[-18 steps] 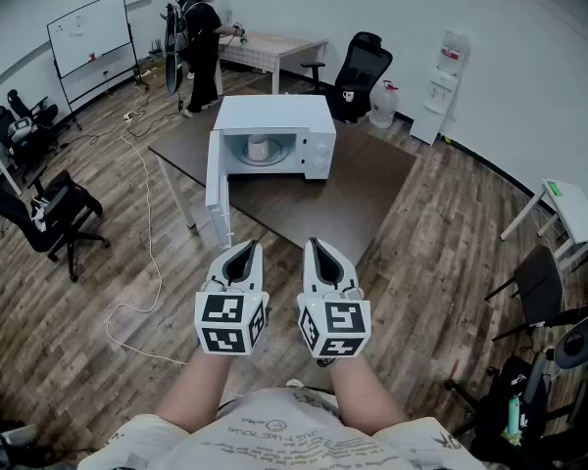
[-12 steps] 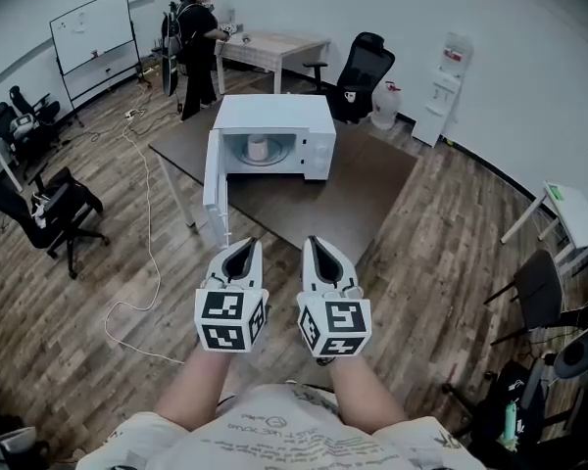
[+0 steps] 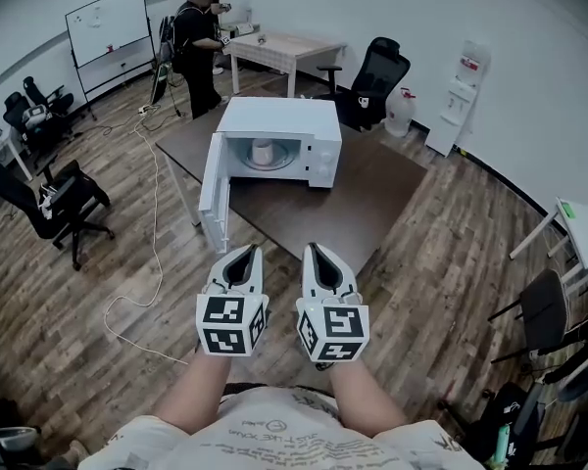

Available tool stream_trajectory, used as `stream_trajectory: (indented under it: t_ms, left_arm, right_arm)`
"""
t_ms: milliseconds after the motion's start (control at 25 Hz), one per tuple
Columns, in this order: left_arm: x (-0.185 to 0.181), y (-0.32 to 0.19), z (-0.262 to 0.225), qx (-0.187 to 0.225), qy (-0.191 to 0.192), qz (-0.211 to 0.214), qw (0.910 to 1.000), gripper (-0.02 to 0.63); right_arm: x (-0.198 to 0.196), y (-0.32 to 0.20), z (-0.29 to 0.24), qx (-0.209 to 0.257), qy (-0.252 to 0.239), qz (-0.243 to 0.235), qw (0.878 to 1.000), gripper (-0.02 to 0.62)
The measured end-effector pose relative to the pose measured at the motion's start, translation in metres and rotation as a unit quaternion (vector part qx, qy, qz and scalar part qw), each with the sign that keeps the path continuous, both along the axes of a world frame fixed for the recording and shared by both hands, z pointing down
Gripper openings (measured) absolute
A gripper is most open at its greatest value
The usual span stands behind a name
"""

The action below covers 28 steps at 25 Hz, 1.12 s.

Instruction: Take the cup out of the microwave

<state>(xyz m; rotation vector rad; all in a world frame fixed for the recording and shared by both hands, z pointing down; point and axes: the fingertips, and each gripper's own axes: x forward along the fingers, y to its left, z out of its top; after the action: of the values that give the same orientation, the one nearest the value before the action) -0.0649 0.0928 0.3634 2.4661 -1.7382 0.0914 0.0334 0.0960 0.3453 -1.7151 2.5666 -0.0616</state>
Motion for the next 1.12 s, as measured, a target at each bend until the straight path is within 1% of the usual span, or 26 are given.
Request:
stream_trajectory:
  t_ms: [240,400,600,1120]
  left_arm:
    - [0.007,-0.010,0.014,-0.020,-0.007,-0.010,0.9997,0.011]
    - [0.006,-0.018,0.021,-0.026,-0.010,-0.021,0.9994,0.011]
    - [0.003,-0.037,0.028,-0.027,-0.005,-0.030,0.9992,0.011]
    - [0.011,-0.105,0.032,-0.023,-0.001,-0.021,0.9995,0.011]
  right_arm:
    - [0.005,-0.011,0.009,-0.012,-0.003,-0.013,1.000,0.015]
    - [0.004,-0.021,0.015,-0.018,-0.002,-0.020,1.000,0.015]
    - [0.003,-0.037,0.019,-0.018,0.002,-0.023,1.000,0.015]
    - [0.008,-0.095,0.022,-0.015,0.012,-0.014,1.000,0.015]
